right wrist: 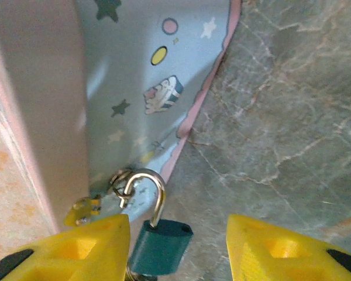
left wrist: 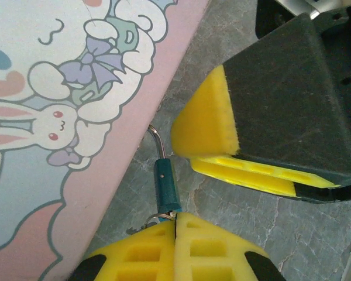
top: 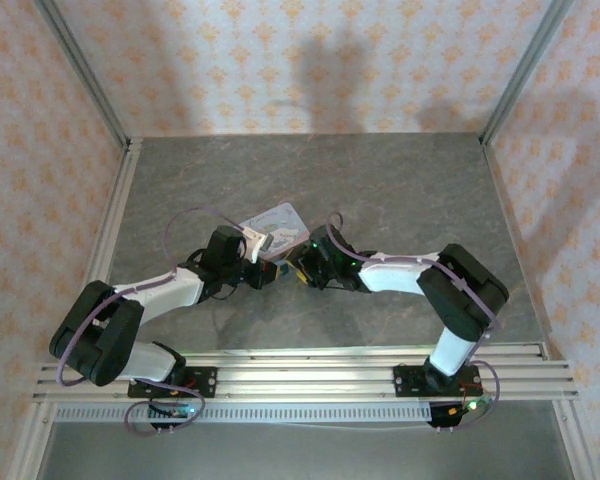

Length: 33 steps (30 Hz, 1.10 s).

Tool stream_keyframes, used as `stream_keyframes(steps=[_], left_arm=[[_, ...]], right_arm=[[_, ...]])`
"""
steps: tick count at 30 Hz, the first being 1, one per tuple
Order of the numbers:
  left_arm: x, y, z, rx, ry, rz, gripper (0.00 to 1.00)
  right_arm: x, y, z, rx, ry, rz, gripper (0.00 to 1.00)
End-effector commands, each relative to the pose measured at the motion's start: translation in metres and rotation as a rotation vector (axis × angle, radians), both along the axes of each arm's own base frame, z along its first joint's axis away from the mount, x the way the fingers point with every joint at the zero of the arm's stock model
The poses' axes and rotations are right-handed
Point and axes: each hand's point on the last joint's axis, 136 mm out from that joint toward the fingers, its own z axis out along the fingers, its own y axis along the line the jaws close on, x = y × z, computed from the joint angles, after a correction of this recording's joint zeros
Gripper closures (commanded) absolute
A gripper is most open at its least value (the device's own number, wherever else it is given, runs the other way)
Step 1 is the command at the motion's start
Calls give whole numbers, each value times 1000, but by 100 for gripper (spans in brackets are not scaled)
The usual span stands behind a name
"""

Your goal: Unlock the padlock with the key

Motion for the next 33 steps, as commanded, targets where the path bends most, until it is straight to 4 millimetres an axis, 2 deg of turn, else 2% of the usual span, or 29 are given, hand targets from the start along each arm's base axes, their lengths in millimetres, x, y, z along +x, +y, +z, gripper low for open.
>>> stream_keyframes(steps=[1, 6, 14, 18, 26, 29, 30, 33], left_arm=[[8, 0, 7, -26, -44, 10, 100], [8, 0, 8, -38, -49, 19, 100], [7, 0, 6, -37, -46, 22, 100], [7, 1, 5, -38, -45, 23, 100], [6, 1, 3, -34, -38, 27, 100], [7, 3, 2, -19, -34, 33, 100], [6, 4, 2, -12, -32, 33, 99], [4, 8, 1, 7, -30, 36, 79]], right_arm=[[0, 7, -7, 47, 27, -31, 53], [-2, 16, -12, 78, 63, -37, 52], [-2, 23, -8, 113, 68, -56, 56], [0, 21, -8, 107, 68, -72, 66], [2, 17, -10, 95, 55, -95, 98], [4, 15, -11, 82, 42, -105, 100], [5, 14, -11, 79, 38, -109, 100], [8, 11, -10, 70, 24, -124, 100]])
